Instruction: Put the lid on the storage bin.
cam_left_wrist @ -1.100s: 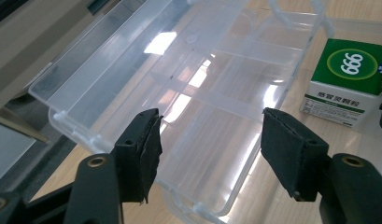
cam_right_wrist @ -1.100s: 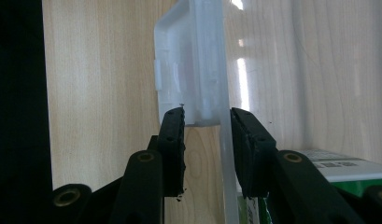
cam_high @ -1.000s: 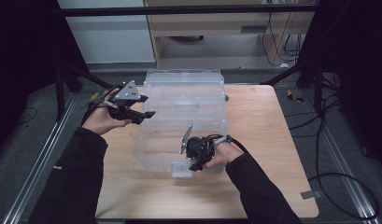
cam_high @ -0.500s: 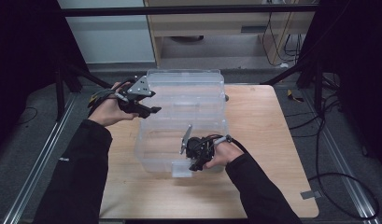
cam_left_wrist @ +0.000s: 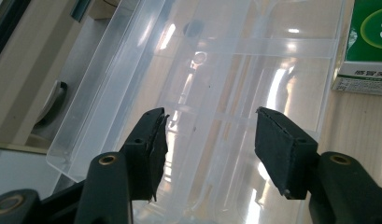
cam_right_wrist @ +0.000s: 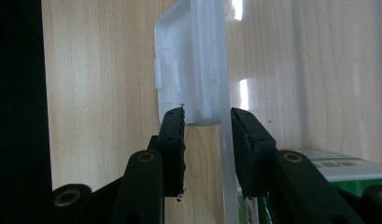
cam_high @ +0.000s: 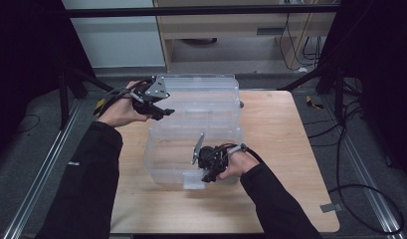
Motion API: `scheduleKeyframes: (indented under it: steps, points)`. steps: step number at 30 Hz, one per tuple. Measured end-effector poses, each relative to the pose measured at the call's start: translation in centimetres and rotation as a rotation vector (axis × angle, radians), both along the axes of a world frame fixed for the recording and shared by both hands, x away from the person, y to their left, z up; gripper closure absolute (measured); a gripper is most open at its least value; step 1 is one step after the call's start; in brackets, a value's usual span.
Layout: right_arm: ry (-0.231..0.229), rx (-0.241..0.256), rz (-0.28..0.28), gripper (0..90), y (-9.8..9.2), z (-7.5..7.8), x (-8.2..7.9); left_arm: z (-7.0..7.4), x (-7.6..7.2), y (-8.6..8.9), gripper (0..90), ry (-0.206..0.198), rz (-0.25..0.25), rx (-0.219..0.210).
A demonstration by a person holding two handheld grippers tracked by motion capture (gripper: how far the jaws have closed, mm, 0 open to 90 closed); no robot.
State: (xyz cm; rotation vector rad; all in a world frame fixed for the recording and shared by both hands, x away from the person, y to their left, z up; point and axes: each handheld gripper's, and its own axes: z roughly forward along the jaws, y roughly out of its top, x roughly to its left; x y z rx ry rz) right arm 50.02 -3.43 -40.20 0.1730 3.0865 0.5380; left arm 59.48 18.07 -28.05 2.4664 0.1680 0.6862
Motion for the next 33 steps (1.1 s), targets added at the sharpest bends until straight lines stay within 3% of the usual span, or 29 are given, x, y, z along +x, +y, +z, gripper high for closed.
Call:
scheduleKeyframes:
  steps: [8,13,21,26,33]
  points:
    - [0.002,0.003,0.002,66.9,0.0,0.0,0.0,-0.4,0.8,-0.6,46.5,-0.002,-0.014,0.049]
    - [0.001,0.004,0.003,66.9,0.0,0.0,0.0,-0.8,1.2,-1.0,48.3,-0.003,-0.014,0.052]
    - [0.000,0.003,0.002,66.9,0.0,0.0,0.0,-1.6,1.8,-1.6,51.5,-0.005,-0.023,0.119]
    - [-0.005,0.007,0.007,66.9,0.0,0.0,0.0,-2.0,2.3,-2.1,56.6,-0.017,-0.032,0.139]
    - [-0.005,0.004,0.006,67.0,0.0,0.0,0.0,-2.6,2.7,-2.6,64.1,-0.001,-0.045,0.160]
